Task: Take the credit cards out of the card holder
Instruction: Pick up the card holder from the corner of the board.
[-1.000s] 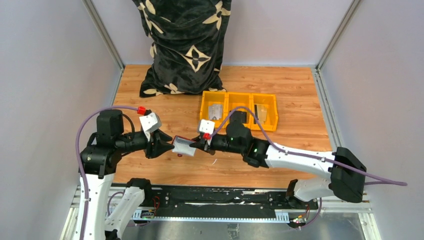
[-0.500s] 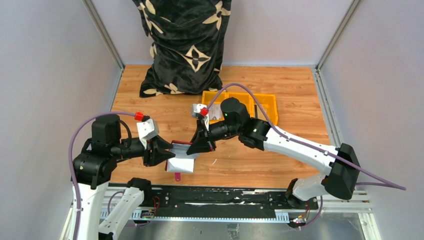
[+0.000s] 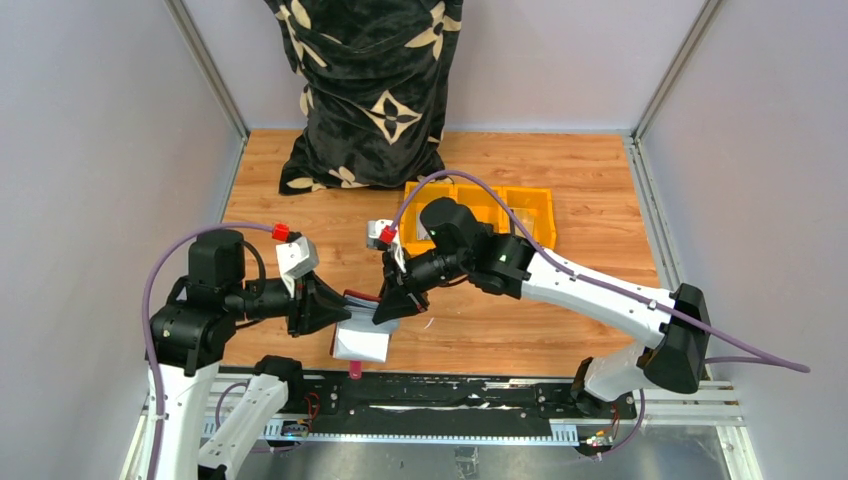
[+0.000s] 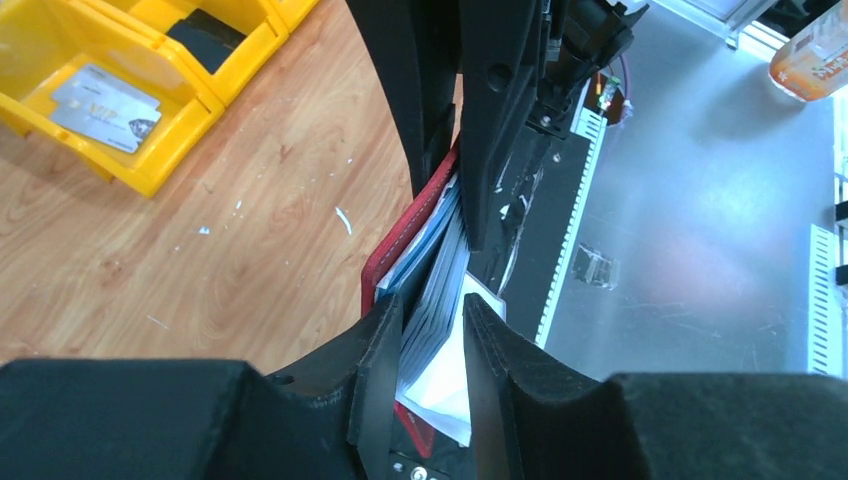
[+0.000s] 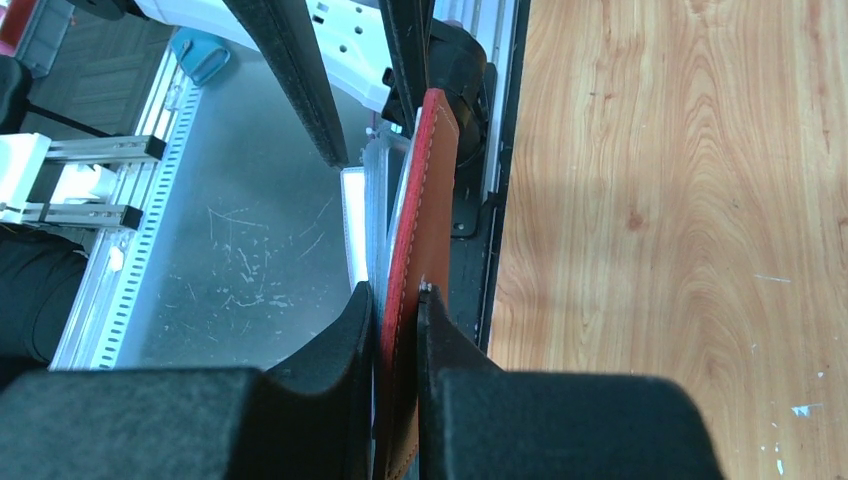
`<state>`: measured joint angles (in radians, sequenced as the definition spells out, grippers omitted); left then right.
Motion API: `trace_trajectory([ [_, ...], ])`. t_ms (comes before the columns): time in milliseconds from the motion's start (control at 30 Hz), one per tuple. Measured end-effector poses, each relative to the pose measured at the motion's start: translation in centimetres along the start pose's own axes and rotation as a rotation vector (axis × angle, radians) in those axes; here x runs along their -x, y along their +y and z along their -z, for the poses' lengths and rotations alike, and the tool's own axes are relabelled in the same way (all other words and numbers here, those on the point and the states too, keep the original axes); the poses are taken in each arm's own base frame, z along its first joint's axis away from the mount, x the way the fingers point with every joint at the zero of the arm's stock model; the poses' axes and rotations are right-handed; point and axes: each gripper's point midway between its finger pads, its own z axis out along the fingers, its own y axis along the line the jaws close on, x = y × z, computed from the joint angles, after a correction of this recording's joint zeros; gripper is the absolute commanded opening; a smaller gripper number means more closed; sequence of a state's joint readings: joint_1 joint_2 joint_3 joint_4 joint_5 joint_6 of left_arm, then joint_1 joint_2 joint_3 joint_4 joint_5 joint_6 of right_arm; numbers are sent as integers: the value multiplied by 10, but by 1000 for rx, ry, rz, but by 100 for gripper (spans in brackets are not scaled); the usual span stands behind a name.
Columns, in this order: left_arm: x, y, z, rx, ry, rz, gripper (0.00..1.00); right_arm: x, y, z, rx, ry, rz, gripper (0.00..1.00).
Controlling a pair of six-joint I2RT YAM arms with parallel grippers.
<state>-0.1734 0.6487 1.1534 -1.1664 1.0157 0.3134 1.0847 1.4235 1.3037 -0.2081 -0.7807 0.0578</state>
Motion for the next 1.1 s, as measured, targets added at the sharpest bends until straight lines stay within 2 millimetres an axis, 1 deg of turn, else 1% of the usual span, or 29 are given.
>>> trace_trajectory([
  [200,-10,3,-2,7,14,16,24,-6,3,-3,-21,35,-10,0],
  [233,-10,4,-2,9,16,16,26,-6,4,-3,-21,37,-12,0],
  [267,-10,4,-2,10,16,16,35,-7,4,-3,-23,38,-13,0],
  [333,-10,4,-2,14,15,14,61,-6,3,-3,-25,37,-16,0],
  [400,-6,2,0,19,11,14,66,-3,1,-4,-38,23,-6,0],
  [467,2,0,4,33,0,-9,67,5,-2,-4,-54,-4,18,0],
  [567,17,-4,13,70,-29,-73,69,21,3,1,-49,-60,66,0],
  [600,21,-5,15,79,-38,-92,73,26,7,2,-39,-75,82,0],
  [667,27,-8,17,77,-54,-117,91,34,18,5,-16,-101,110,0],
  [700,29,-10,18,74,-59,-121,98,36,23,6,-1,-109,119,0],
  [733,29,-10,18,73,-60,-118,100,36,25,5,12,-108,121,0],
  [833,33,-7,17,72,-53,-92,100,35,35,3,61,-98,125,0],
  [900,41,-5,17,73,-57,-86,100,36,40,3,84,-94,132,0],
  [967,55,-6,20,77,-70,-99,100,38,43,4,95,-94,143,0],
  [1100,78,-16,31,95,-117,-165,99,38,43,4,98,-89,150,0],
])
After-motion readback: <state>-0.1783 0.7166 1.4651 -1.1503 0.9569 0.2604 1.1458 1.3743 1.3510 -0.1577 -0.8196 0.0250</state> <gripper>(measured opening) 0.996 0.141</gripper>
